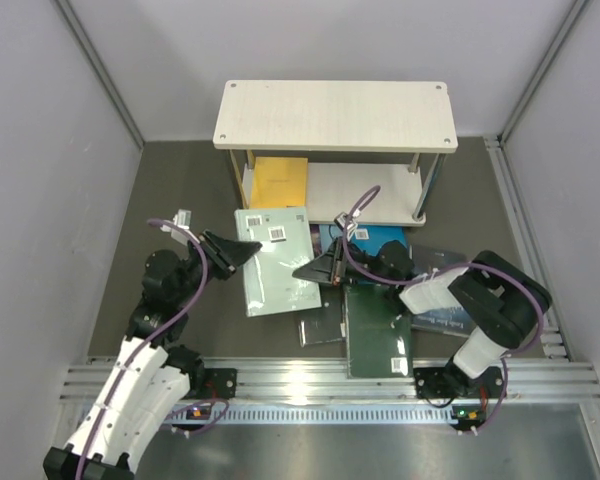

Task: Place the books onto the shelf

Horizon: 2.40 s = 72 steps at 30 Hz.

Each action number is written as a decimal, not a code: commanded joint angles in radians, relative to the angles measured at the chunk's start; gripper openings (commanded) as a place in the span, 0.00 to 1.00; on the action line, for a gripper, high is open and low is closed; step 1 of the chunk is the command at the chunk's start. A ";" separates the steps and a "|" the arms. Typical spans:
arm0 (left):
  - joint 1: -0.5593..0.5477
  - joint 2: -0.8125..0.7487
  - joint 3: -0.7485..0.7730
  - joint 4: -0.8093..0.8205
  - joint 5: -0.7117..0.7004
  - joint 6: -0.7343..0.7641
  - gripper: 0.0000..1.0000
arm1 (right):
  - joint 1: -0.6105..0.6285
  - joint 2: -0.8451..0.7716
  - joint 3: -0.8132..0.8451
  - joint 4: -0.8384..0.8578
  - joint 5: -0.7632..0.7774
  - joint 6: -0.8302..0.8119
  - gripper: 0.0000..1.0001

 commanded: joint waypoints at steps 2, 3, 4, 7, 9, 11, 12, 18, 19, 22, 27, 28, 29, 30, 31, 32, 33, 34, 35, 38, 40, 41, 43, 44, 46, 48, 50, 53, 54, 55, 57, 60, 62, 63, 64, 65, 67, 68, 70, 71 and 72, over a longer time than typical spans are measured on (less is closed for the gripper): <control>-0.005 -0.014 0.016 0.150 0.009 0.006 0.05 | 0.016 -0.033 0.023 0.203 0.021 -0.047 0.00; -0.005 -0.013 0.019 0.117 -0.012 0.031 0.14 | 0.010 -0.033 0.020 0.202 0.027 -0.044 0.00; -0.005 -0.013 0.033 0.068 -0.034 0.056 0.51 | 0.001 -0.032 0.012 0.199 0.038 -0.040 0.00; -0.005 -0.026 0.060 -0.094 -0.146 0.137 0.82 | -0.053 -0.024 0.009 0.141 0.049 -0.023 0.00; -0.005 -0.042 0.077 -0.175 -0.210 0.186 0.99 | -0.097 -0.021 0.017 0.122 0.046 -0.015 0.00; -0.005 -0.049 0.099 -0.227 -0.253 0.228 0.99 | -0.137 -0.024 0.049 0.054 0.042 -0.024 0.00; -0.005 -0.051 0.102 -0.265 -0.298 0.240 0.99 | -0.149 -0.029 0.061 0.027 0.042 -0.040 0.00; -0.005 -0.069 -0.005 -0.251 -0.333 0.255 0.99 | -0.226 -0.060 0.230 -0.286 0.053 -0.162 0.00; -0.005 -0.069 -0.028 -0.209 -0.327 0.249 0.99 | -0.234 -0.053 0.286 -0.322 0.056 -0.179 0.00; -0.005 -0.068 -0.131 -0.090 -0.323 0.214 0.99 | -0.260 -0.003 0.397 -0.435 0.064 -0.219 0.00; -0.007 -0.030 -0.255 0.096 -0.296 0.180 0.99 | -0.307 0.153 0.590 -0.536 0.058 -0.239 0.00; -0.007 -0.023 -0.262 0.111 -0.290 0.180 0.99 | -0.311 0.211 0.670 -0.571 0.049 -0.241 0.00; -0.007 -0.004 -0.272 0.157 -0.284 0.179 0.99 | -0.314 0.236 0.707 -0.591 0.046 -0.241 0.00; -0.007 0.009 -0.291 0.177 -0.284 0.179 0.99 | -0.314 0.262 0.776 -0.606 0.042 -0.241 0.00; -0.008 0.013 -0.300 0.193 -0.287 0.174 0.99 | -0.315 0.308 0.804 -0.631 0.044 -0.241 0.00; -0.008 0.021 -0.314 0.219 -0.292 0.167 0.99 | -0.315 0.327 0.831 -0.640 0.045 -0.238 0.00; -0.008 0.026 -0.352 0.278 -0.292 0.157 0.99 | -0.314 0.345 0.856 -0.649 0.050 -0.238 0.00; -0.010 0.032 -0.377 0.323 -0.292 0.134 0.99 | -0.312 0.380 0.902 -0.668 0.053 -0.238 0.00; -0.011 0.040 -0.401 0.363 -0.295 0.122 0.99 | -0.312 0.397 0.925 -0.674 0.056 -0.238 0.00; -0.034 0.099 -0.487 0.510 -0.335 0.096 0.99 | -0.309 0.457 1.017 -0.720 0.055 -0.239 0.00; -0.037 0.154 -0.467 0.533 -0.326 0.120 0.99 | -0.308 0.497 1.087 -0.749 0.046 -0.251 0.00; -0.045 0.176 -0.457 0.533 -0.327 0.126 0.99 | -0.308 0.510 1.111 -0.799 0.042 -0.276 0.00; -0.050 0.239 -0.440 0.561 -0.324 0.133 0.98 | -0.303 0.542 1.186 -0.859 0.023 -0.316 0.00; -0.054 0.257 -0.435 0.570 -0.319 0.133 0.98 | -0.304 0.554 1.219 -0.901 0.012 -0.372 0.00; -0.056 0.293 -0.426 0.589 -0.315 0.136 0.97 | -0.304 0.589 1.325 -1.043 -0.014 -0.437 0.01; -0.060 0.296 -0.427 0.595 -0.318 0.136 0.97 | -0.308 0.608 1.383 -1.114 -0.036 -0.495 0.08; -0.063 0.290 -0.434 0.601 -0.327 0.136 0.97 | -0.304 0.628 1.402 -1.127 -0.069 -0.511 0.16; -0.068 0.280 -0.437 0.601 -0.338 0.134 0.97 | -0.295 0.645 1.407 -1.136 -0.096 -0.530 0.44; -0.071 0.280 -0.437 0.603 -0.341 0.134 0.97 | -0.286 0.649 1.408 -1.150 -0.087 -0.552 0.59; -0.071 0.280 -0.437 0.603 -0.341 0.136 0.97 | -0.281 0.651 1.408 -1.156 -0.079 -0.561 0.63; -0.076 0.287 -0.435 0.603 -0.347 0.137 0.97 | -0.274 0.663 1.416 -1.159 -0.068 -0.567 0.71; -0.082 0.288 -0.434 0.599 -0.353 0.139 0.97 | -0.268 0.660 1.416 -1.171 -0.038 -0.580 0.79; -0.086 0.287 -0.432 0.596 -0.356 0.140 0.97 | -0.269 0.646 1.410 -1.217 -0.004 -0.619 0.84; -0.088 0.282 -0.432 0.593 -0.361 0.140 0.97 | -0.271 0.626 1.411 -1.241 0.040 -0.665 0.88; -0.089 0.282 -0.432 0.592 -0.362 0.142 0.97 | -0.272 0.619 1.413 -1.272 0.065 -0.690 0.92; -0.091 0.279 -0.432 0.590 -0.362 0.142 0.97 | -0.274 0.611 1.422 -1.348 0.096 -0.717 0.96; -0.094 0.277 -0.432 0.589 -0.365 0.143 0.97 | -0.281 0.585 1.434 -1.441 0.217 -0.795 1.00; -0.096 0.279 -0.432 0.589 -0.368 0.143 0.97 | -0.288 0.577 1.439 -1.508 0.255 -0.814 1.00; -0.099 0.280 -0.431 0.590 -0.370 0.145 0.97 | -0.309 0.557 1.431 -1.545 0.335 -0.833 1.00; -0.100 0.280 -0.429 0.587 -0.372 0.145 0.97 | -0.317 0.553 1.416 -1.555 0.349 -0.834 1.00; -0.100 0.283 -0.429 0.589 -0.372 0.145 0.97 | -0.329 0.542 1.405 -1.567 0.374 -0.836 1.00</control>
